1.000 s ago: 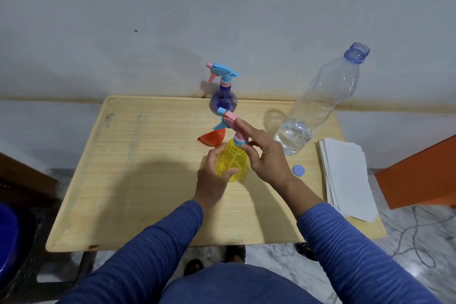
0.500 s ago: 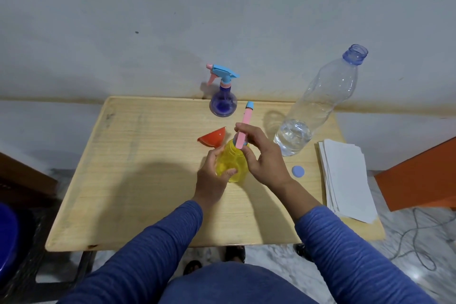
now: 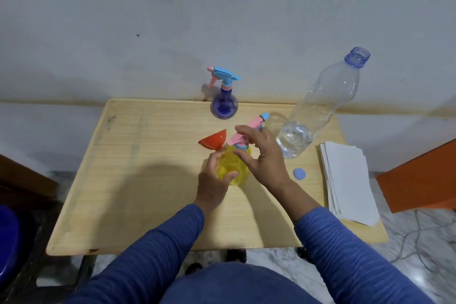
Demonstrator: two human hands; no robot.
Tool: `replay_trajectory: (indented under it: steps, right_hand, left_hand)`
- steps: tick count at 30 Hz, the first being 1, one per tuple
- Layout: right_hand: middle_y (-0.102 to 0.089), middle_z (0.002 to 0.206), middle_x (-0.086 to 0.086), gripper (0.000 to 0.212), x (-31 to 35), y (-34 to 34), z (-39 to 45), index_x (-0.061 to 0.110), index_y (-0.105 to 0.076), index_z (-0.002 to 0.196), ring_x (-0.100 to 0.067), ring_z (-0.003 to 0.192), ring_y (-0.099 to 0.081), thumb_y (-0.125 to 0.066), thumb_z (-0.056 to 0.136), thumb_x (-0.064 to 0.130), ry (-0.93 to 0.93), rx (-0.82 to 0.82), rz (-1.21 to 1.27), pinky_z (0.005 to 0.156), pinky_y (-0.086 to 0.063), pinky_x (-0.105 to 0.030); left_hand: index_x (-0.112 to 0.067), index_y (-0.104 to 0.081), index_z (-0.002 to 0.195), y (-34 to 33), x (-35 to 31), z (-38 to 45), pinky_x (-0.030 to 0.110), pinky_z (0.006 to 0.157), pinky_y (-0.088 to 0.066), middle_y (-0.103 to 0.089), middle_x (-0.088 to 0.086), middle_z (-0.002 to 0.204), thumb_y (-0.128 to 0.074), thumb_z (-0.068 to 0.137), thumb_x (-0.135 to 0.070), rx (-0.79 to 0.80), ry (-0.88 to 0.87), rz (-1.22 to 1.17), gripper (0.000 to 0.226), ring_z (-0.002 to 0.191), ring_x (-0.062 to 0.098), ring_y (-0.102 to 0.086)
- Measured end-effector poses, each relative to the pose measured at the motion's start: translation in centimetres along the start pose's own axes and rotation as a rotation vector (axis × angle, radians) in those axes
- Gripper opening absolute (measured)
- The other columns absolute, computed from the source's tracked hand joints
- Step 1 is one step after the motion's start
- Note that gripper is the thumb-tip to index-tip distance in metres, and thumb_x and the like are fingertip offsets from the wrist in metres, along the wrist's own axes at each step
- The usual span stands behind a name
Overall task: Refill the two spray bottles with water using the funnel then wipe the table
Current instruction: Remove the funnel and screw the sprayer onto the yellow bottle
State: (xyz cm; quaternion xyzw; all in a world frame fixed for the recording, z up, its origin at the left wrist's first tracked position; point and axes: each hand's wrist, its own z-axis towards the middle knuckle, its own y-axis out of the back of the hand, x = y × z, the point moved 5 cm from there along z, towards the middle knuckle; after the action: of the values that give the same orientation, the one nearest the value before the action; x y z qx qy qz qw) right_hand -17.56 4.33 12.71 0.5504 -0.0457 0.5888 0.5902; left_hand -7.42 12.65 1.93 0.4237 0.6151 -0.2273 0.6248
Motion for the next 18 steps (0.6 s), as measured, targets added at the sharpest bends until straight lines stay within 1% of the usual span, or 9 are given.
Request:
replay_trajectory:
  steps: [2,3,6,8,9,11,13,16,18]
  right_hand:
    - [-0.051,0.097,-0.001,0.055,0.0,-0.2,0.1,0.041,-0.05,0.119,-0.011,0.091,-0.048,-0.075,0.076,0.018,-0.024,0.003,0.002,0.083,-0.035,-0.004]
    - [-0.052,0.097,-0.001,0.054,0.0,-0.2,0.1,0.038,-0.051,0.122,-0.008,0.092,-0.047,-0.075,0.077,0.019,-0.016,0.015,0.01,0.084,-0.034,-0.004]
    - [-0.061,0.11,0.005,0.046,0.4,0.2,-0.2,0.026,-0.053,0.128,-0.005,0.096,-0.053,-0.063,0.086,0.01,0.018,0.059,0.051,0.09,-0.037,-0.008]
    - [-0.062,0.113,0.007,0.042,0.4,0.2,-0.1,0.023,-0.056,0.125,-0.006,0.098,-0.056,-0.06,0.088,0.006,-0.013,0.031,0.073,0.091,-0.038,-0.008]
    - [-0.062,0.111,0.003,0.04,0.4,0.1,0.0,0.024,-0.058,0.122,-0.007,0.097,-0.055,-0.063,0.086,0.007,-0.035,-0.001,0.07,0.09,-0.037,-0.005]
    - [-0.054,0.1,-0.003,0.04,0.4,-0.4,0.1,0.027,-0.059,0.117,-0.01,0.09,-0.051,-0.07,0.081,0.013,-0.091,-0.044,0.057,0.083,-0.034,-0.001]
    - [-0.049,0.096,-0.005,0.045,0.5,-0.9,0.1,0.024,-0.058,0.12,-0.004,0.09,-0.047,-0.073,0.078,0.017,-0.098,-0.04,0.048,0.082,-0.032,0.0]
    - [-0.052,0.1,-0.009,0.047,0.7,-0.9,-0.4,0.023,-0.055,0.126,0.011,0.096,-0.041,-0.068,0.083,0.012,-0.061,-0.045,0.032,0.086,-0.03,0.0]
    - [-0.059,0.106,-0.003,0.046,0.8,-0.9,-0.6,0.021,-0.053,0.129,0.008,0.095,-0.045,-0.061,0.087,0.005,-0.027,-0.05,0.032,0.089,-0.034,-0.005]
  left_hand:
    - [-0.036,-0.047,0.118,0.0,0.0,0.1,0.025,0.085,-0.048,-0.059,-0.002,0.118,-0.07,0.072,-0.024,-0.002,-0.009,0.003,0.053,0.105,0.013,-0.058]
    - [-0.035,-0.047,0.118,0.0,-0.1,0.1,0.026,0.085,-0.048,-0.06,-0.003,0.118,-0.071,0.072,-0.022,-0.006,-0.007,0.004,0.053,0.105,0.013,-0.058]
    - [-0.034,-0.047,0.118,0.0,-0.3,0.3,0.022,0.082,-0.047,-0.061,-0.003,0.115,-0.072,0.073,-0.023,-0.016,0.005,-0.008,0.052,0.102,0.011,-0.059]
    - [-0.035,-0.047,0.117,0.0,-0.4,0.3,0.023,0.083,-0.047,-0.061,-0.004,0.114,-0.07,0.07,-0.028,-0.028,-0.002,-0.002,0.053,0.101,0.01,-0.059]
    - [-0.037,-0.047,0.116,0.0,-0.4,0.2,0.024,0.083,-0.047,-0.061,-0.004,0.114,-0.069,0.069,-0.03,-0.03,-0.007,0.002,0.053,0.101,0.01,-0.059]
    - [-0.039,-0.046,0.114,0.0,-0.4,0.1,0.026,0.084,-0.049,-0.061,-0.004,0.113,-0.068,0.068,-0.031,-0.029,-0.015,0.015,0.051,0.101,0.011,-0.059]
    - [-0.038,-0.047,0.111,0.1,-0.4,0.1,0.028,0.085,-0.05,-0.061,-0.004,0.114,-0.069,0.069,-0.028,-0.034,-0.017,0.014,0.048,0.102,0.012,-0.059]
    - [-0.031,-0.049,0.117,0.1,-0.5,0.4,0.024,0.083,-0.048,-0.061,-0.004,0.114,-0.074,0.074,-0.02,-0.038,-0.012,0.022,0.052,0.102,0.012,-0.058]
    - [-0.028,-0.049,0.12,0.1,-0.3,0.4,0.023,0.08,-0.047,-0.061,-0.002,0.112,-0.075,0.075,-0.019,-0.046,-0.007,0.024,0.053,0.1,0.013,-0.059]
